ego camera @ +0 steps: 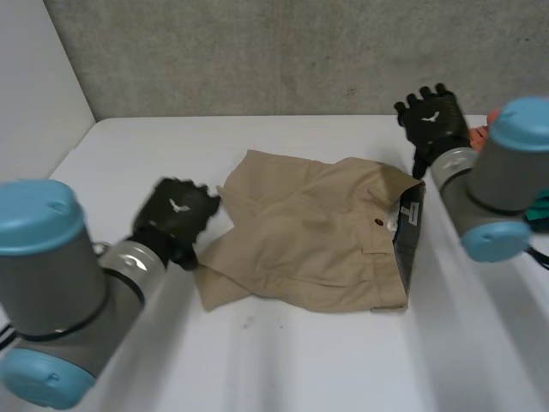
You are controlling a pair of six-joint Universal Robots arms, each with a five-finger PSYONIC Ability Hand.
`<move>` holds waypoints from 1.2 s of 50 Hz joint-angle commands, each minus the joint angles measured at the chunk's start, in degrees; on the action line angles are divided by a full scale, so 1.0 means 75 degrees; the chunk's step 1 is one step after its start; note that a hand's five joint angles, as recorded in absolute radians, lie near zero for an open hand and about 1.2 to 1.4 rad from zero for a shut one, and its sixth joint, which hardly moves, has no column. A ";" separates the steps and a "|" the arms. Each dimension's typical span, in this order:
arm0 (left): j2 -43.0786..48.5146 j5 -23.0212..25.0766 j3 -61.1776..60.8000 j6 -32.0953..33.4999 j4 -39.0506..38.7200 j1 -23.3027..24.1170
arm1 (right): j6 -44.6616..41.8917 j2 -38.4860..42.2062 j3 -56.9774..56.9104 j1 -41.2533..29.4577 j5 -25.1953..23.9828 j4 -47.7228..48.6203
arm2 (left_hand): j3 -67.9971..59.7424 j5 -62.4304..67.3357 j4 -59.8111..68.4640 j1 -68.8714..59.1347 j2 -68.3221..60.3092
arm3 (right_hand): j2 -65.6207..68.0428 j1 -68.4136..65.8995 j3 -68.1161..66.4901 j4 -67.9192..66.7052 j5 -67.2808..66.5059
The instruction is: Fold the laundry.
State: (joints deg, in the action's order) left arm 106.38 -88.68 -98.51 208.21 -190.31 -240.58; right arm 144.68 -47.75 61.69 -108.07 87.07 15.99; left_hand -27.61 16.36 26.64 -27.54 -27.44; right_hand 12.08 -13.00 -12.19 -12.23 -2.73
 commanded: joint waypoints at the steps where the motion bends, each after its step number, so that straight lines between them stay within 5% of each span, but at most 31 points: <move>1: -0.1023 0.0117 -0.0319 -0.0046 0.0144 -0.0594 | 0.0278 -0.2643 0.2236 0.0077 0.0180 -0.2420 | -0.0035 0.0203 0.0165 -0.0046 -0.0058 | -0.0277 0.0400 0.0291 0.0297 0.0364; 8: -0.0919 0.1041 -0.0378 -0.0211 0.0296 -0.0852 | 0.1650 -0.3301 0.3573 0.0065 -0.0007 -0.3655 | -0.0057 0.0225 0.0187 -0.0068 -0.0080 | -0.0277 0.0400 0.0291 0.0297 0.0364; 15: 0.0309 0.2166 -0.0121 -0.0257 0.0355 -0.1624 | 0.2202 -0.3384 0.5097 -0.0040 -0.0687 -0.2451 | -0.0192 0.0359 0.0322 -0.0202 -0.0214 | 0.0832 -0.0708 -0.0817 -0.0812 -0.0745; 26: 0.1788 0.2367 0.0758 -0.0433 0.0870 -0.1673 | 0.2073 -0.2435 0.5392 -0.0649 -0.0383 -0.0726 | -0.2585 0.2753 0.2715 -0.2596 -0.2608 | 0.3499 -0.3376 -0.3484 -0.3479 -0.3412; 32: 0.1824 0.2379 0.0794 -0.0597 0.0871 -0.1521 | 0.2073 -0.2435 0.5321 -0.0708 -0.0253 -0.0504 | -0.6198 0.6365 0.6328 -0.6208 -0.6221 | 0.9053 -0.8929 -0.9038 -0.9033 -0.8966; 37: 0.1800 0.2297 0.0876 -0.0668 0.0801 -0.1438 | 0.1921 -0.2820 0.5298 -0.0731 -0.0254 -0.0573 | -0.6985 0.7152 0.7115 -0.6995 -0.7007 | 0.9057 -0.8933 -0.9042 -0.9036 -0.8970; 40: 0.1602 0.2262 0.0958 -0.0645 0.0789 -0.1473 | 0.1385 -0.3369 0.5263 -0.0720 -0.0207 -0.0725 | -0.6985 0.7152 0.7115 -0.6995 -0.7007 | 0.9057 -0.8933 -0.9042 -0.9036 -0.8970; 52: -0.2603 0.1137 0.1005 -0.0574 0.0800 -0.1462 | -0.0200 -0.6042 0.3368 -0.0603 -0.0113 -0.2410 | -0.6985 0.7152 0.7115 -0.6995 -0.7007 | 0.9057 -0.8933 -0.9042 -0.9036 -0.8970; 60: -0.3754 0.1125 0.1321 -0.0551 0.1186 -0.1427 | -0.0247 -0.6255 0.1771 -0.0603 -0.0113 -0.3877 | -0.6985 0.7152 0.7115 -0.6995 -0.7007 | 0.9057 -0.8933 -0.9042 -0.9036 -0.8970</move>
State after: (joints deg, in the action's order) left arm 81.90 -80.28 -90.19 203.98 -183.87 -251.51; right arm 142.67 -94.54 82.55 -112.59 86.23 -5.99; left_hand -68.38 56.61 68.56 -65.86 -68.58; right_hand 67.27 -62.81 -68.09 -68.60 -56.20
